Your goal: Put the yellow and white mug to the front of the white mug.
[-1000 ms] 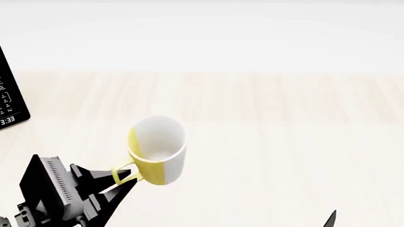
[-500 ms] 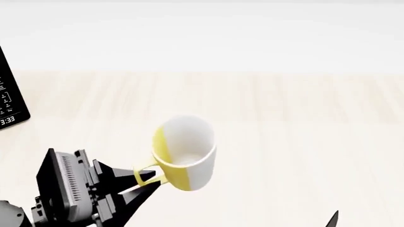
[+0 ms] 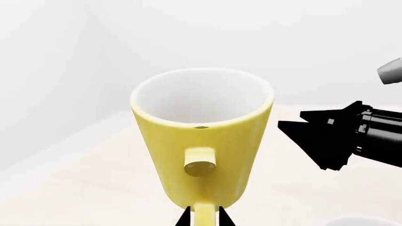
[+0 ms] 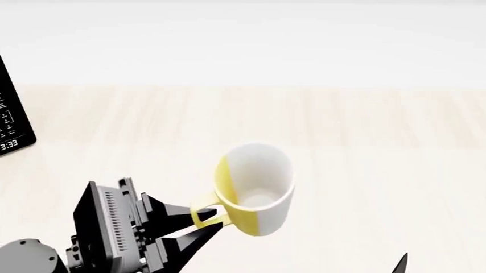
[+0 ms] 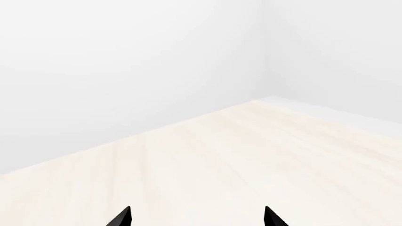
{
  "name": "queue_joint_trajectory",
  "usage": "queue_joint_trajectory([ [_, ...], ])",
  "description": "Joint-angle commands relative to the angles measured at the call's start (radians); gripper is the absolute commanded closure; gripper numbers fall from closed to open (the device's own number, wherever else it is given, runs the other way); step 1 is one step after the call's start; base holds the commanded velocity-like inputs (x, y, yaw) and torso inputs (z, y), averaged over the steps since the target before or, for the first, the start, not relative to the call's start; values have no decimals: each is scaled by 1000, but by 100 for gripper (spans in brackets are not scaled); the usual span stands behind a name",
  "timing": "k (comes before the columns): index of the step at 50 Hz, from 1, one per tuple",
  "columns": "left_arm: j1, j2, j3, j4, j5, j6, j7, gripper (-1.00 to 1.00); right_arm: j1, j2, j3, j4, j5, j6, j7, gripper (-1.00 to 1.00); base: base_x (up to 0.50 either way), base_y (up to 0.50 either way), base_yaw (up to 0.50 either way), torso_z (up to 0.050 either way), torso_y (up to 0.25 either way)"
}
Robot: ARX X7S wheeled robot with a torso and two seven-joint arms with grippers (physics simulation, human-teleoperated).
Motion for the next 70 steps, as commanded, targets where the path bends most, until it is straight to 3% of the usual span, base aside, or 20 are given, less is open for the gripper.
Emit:
queue_joint_trajectory([
  [1, 0, 6, -2, -12, -8, 17, -3, 100, -3, 3, -5, -2, 1, -3, 4, -100, 0, 0, 0, 0, 0],
  [31, -41, 78, 14, -343, 59, 172, 34, 100, 0, 11, -21, 5, 2, -9, 10, -100, 0, 0, 0, 0, 0],
  [70, -130, 227, 29, -949, 116, 486, 134, 100, -2, 22, -33, 4, 10, -16, 20, -100, 0, 0, 0, 0, 0],
])
